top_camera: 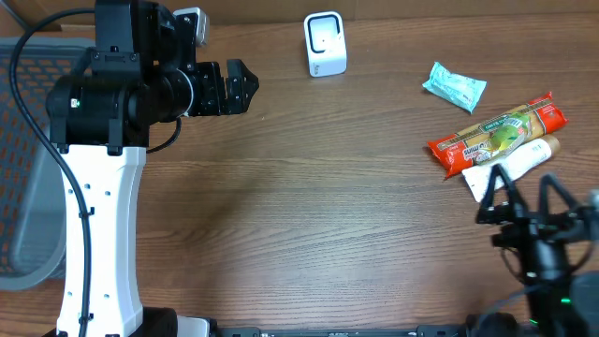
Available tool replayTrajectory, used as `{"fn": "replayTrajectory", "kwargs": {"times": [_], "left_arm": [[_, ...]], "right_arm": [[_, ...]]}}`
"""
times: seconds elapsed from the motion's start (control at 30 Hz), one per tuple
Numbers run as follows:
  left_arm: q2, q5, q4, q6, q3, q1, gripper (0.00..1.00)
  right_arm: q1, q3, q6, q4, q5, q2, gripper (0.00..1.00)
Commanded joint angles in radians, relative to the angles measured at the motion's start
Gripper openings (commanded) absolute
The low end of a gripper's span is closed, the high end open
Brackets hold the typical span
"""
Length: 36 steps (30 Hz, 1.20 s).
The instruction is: Scan the item barcode
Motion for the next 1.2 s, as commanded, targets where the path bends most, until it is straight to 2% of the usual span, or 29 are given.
{"fn": "replayTrajectory", "kwargs": {"times": [0.0,0.03,0.2,0.43,0.5,1.17], "left_arm": [[0.009,0.003,0.003,0.000,0.005,0.004,1.00],[0.009,0.003,0.003,0.000,0.005,0.005,1.00],[0.009,0.003,0.003,0.001,0.005,0.005,1.00],[0.009,0.003,0.003,0.001,0.005,0.004,1.00],[0.009,0.003,0.002,0.001,0.005,0.005,1.00],[0.009,0.003,0.003,0.001,0.005,0.005,1.00]], "right_arm": [[0.028,-0.196,-0.004,0.156,0.013,-0.124,1.00],[0.036,-0.285,-0.004,0.229,0.013,-0.172,1.00],[0.045,-0.482,-0.003,0.383,0.013,-0.256,1.00],[0.056,-0.587,0.000,0.386,-0.010,-0.256,1.00],[0.057,-0.591,-0.001,0.327,-0.024,-0.256,1.00],[0.056,-0.591,-0.001,0.333,-0.029,-0.255,1.00]]}}
